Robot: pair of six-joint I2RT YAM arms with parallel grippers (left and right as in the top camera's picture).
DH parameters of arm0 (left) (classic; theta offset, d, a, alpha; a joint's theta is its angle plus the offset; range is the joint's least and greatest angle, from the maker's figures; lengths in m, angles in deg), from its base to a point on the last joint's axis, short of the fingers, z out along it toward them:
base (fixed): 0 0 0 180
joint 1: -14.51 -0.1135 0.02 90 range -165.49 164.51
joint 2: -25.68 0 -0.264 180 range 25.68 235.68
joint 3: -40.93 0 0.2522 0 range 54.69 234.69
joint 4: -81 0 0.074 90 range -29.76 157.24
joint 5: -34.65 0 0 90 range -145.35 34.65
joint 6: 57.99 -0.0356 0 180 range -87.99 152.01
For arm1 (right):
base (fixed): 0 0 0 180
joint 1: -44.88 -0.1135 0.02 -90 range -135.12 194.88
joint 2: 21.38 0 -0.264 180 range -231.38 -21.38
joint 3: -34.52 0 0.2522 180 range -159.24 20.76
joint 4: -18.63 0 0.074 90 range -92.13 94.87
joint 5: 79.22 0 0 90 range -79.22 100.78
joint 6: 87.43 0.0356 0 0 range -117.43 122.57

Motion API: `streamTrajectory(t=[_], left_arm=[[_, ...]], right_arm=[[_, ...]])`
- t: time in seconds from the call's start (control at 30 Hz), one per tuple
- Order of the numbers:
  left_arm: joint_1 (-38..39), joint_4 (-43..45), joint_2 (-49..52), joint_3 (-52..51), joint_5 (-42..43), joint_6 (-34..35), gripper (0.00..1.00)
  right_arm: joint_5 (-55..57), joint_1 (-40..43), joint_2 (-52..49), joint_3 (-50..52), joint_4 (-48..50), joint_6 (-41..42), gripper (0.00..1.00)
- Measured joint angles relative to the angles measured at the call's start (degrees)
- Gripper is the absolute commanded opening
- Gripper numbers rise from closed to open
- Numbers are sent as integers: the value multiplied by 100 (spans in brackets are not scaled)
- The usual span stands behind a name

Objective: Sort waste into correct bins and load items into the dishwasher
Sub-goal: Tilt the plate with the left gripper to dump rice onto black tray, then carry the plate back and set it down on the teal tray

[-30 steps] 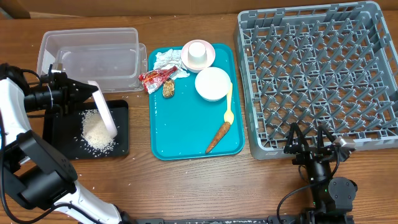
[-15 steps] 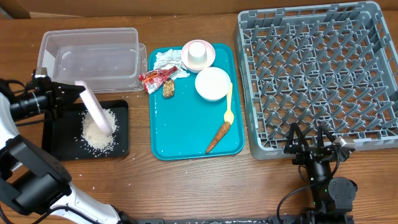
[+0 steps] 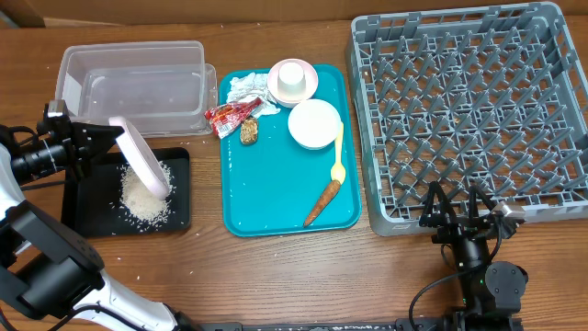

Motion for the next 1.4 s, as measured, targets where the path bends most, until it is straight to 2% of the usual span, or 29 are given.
streamTrajectory(t=[0.47,0.87,1.1,1.17,1.4], left_arm=[[0,-533,-4,-7,-129,-529,4],[188,-411,-168,-20,-262,-632,4],[656,195,-835,-28,-592,-254,4],[885,479,-1095,-28,-798,33,4],[2273,1342,-1825,-37,-1904,1145,5]], right_arm=[[2,-2,0,0,-2,0,100],[0,0,0,0,-4,0,100],[-2,0,0,0,-2,2,100],[0,-2,0,0,-2,0,100],[-2,-2,0,0,-4,2,100]])
